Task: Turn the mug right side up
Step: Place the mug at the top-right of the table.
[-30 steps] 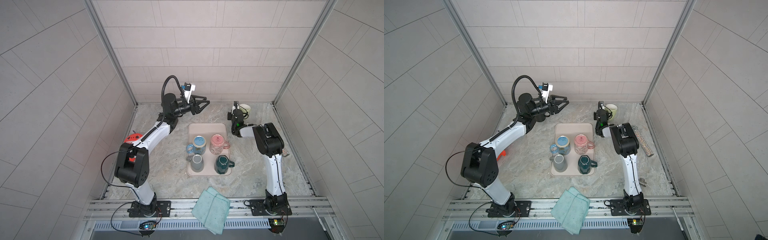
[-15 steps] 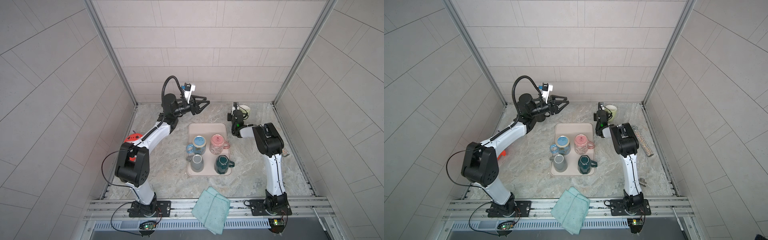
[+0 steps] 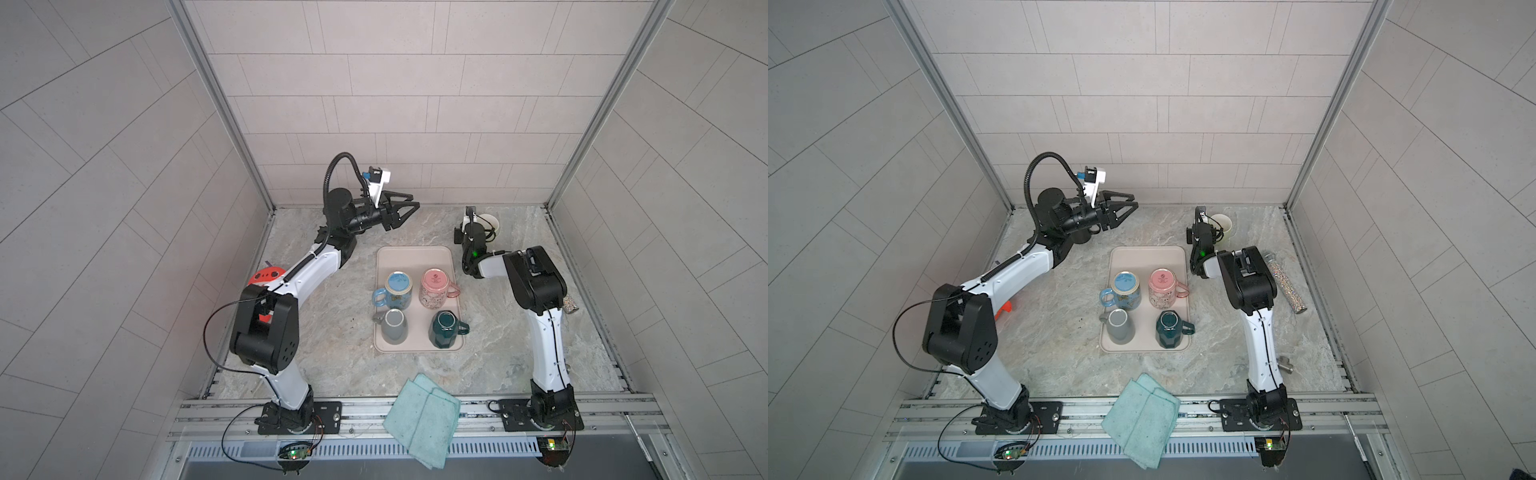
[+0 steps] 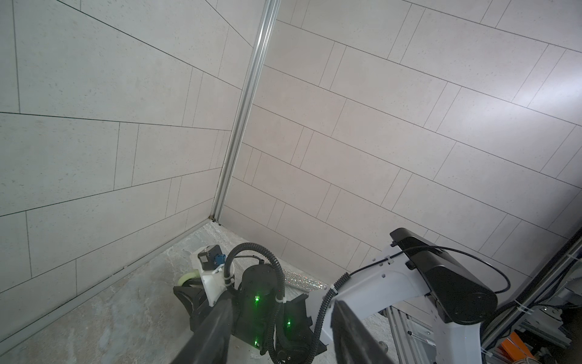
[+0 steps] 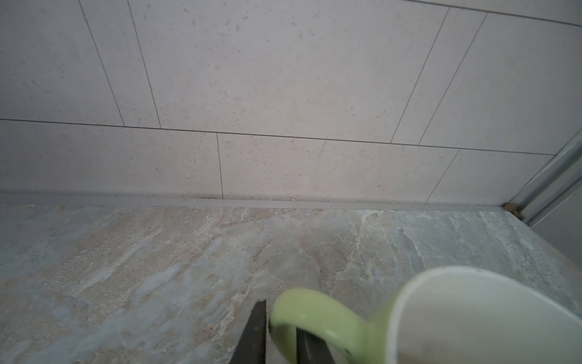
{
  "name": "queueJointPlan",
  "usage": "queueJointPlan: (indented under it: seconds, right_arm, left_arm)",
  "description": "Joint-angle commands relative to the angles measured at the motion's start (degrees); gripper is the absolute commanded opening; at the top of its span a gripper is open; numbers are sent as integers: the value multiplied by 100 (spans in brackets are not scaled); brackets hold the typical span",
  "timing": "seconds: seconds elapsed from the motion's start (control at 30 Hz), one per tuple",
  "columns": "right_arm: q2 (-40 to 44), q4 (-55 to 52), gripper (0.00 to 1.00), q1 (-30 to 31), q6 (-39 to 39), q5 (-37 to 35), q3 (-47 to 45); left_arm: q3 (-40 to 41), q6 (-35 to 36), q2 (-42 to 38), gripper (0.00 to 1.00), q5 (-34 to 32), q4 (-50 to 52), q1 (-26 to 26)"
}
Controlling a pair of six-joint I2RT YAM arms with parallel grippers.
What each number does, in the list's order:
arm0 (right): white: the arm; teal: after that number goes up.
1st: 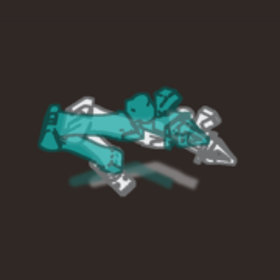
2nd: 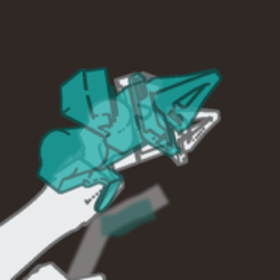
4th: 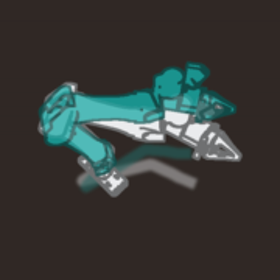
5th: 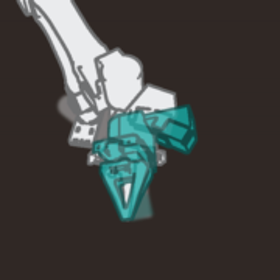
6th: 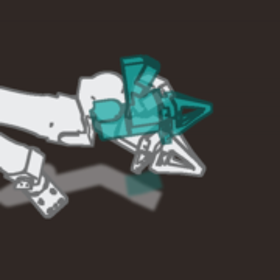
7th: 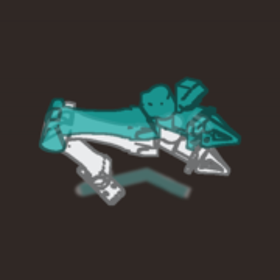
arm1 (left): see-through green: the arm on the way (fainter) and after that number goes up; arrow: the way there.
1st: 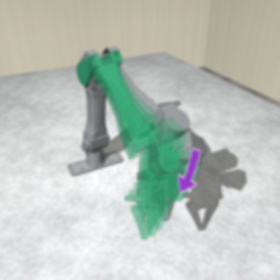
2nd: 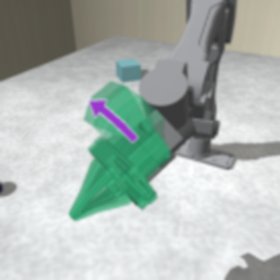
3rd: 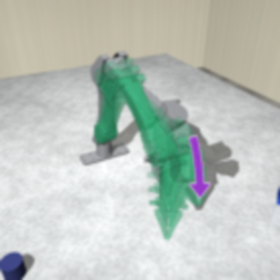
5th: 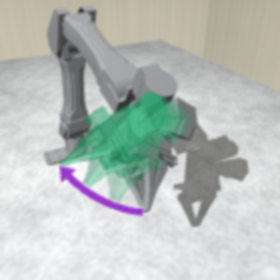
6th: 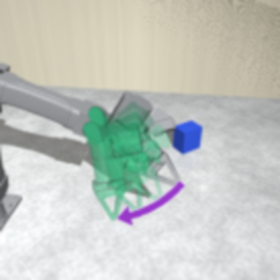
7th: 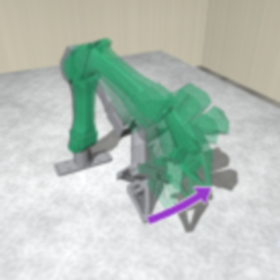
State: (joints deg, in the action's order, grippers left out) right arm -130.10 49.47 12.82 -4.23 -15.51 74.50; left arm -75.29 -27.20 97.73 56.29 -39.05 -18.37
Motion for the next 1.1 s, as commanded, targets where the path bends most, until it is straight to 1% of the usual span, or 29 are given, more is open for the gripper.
queueJointPlan:
  seconds: [0.0, 0.3, 0.4, 0.53, 0.6, 0.83, 1.07]
  right_arm:
    - [257, 279, 21, 53, 135, -181, -73]
    - [275, 290, 22, 107, 204, -268, -93]
    - [284, 259, 25, 117, 212, -301, -102]
    - [322, 264, 26, 143, 232, -341, -148]
    - [357, 251, 28, 156, 237, -356, -202]
    - [516, 318, 30, 195, 212, -367, -466]
    - [547, 143, 31, 248, 297, -306, -411]
  left_arm:
    - [70, 75, -123, 56, 57, -266, 26]
    - [76, 133, -144, 56, 73, -225, 25]
    - [77, 169, -162, 56, 75, -192, 26]
    - [78, 217, -201, 56, 75, -134, 22]
    - [90, 231, -232, 56, 78, -120, 24]
    - [118, 294, -338, 56, 58, -77, 22]
    - [137, 329, -428, 56, 31, -51, 24]
